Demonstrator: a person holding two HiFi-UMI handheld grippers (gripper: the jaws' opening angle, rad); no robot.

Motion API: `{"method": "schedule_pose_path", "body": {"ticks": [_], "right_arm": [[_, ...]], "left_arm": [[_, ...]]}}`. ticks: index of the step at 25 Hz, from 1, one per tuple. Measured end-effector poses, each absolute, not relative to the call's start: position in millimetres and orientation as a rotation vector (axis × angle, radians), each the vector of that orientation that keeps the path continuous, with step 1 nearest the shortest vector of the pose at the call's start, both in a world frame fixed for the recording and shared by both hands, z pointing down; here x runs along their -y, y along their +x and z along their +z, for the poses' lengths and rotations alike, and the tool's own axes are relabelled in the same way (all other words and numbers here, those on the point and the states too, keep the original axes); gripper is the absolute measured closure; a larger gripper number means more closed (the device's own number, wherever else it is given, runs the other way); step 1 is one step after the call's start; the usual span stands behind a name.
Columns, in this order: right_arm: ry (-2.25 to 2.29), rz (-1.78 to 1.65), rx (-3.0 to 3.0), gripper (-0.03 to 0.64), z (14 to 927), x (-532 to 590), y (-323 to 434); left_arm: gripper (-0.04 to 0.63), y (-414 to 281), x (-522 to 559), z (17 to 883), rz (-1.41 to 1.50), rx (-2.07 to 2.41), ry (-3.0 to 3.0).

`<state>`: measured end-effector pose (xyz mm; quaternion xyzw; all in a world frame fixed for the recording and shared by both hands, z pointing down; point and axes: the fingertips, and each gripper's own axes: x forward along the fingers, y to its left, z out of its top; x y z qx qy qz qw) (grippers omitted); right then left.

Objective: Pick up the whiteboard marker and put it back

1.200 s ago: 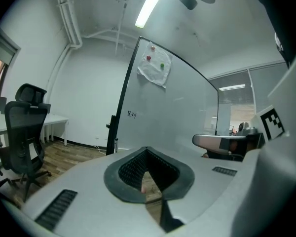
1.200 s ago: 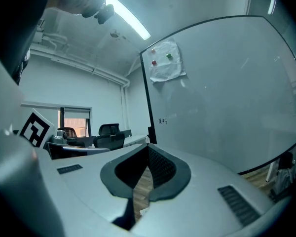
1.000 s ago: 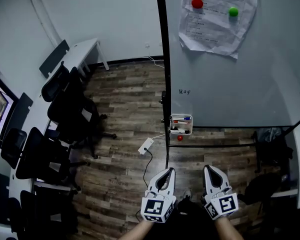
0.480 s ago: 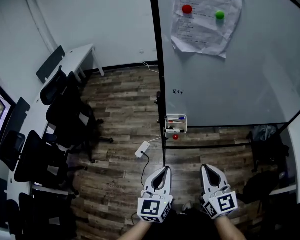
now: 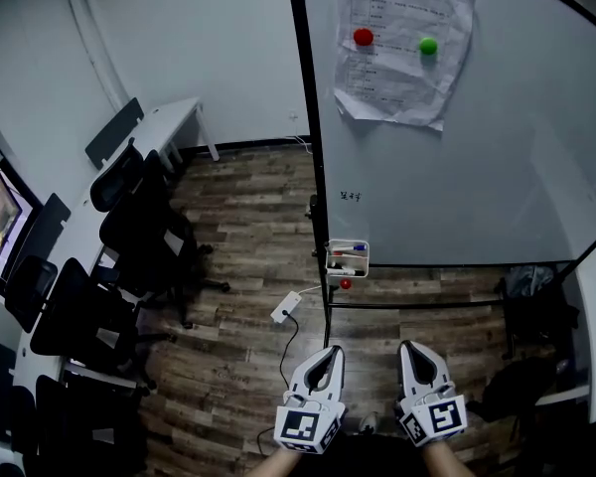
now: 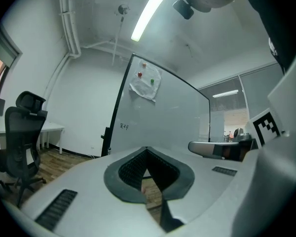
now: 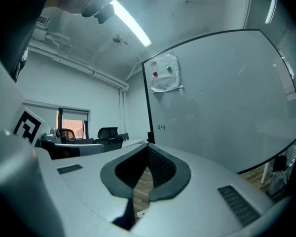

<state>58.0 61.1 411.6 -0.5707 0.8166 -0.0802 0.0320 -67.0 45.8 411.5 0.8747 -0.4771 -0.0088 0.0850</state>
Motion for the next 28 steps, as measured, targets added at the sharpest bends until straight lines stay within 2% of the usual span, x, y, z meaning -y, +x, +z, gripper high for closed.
{"method": "schedule_pose_path", "body": {"ticks": [28], "right_arm": [[-1.727,-0.212,-2.566,0.604,415.5,-60.3,52.7]], "left_arm": [[0.588,-60.1,-46.5,418.3,-0.011,1.412,2.604]]}}
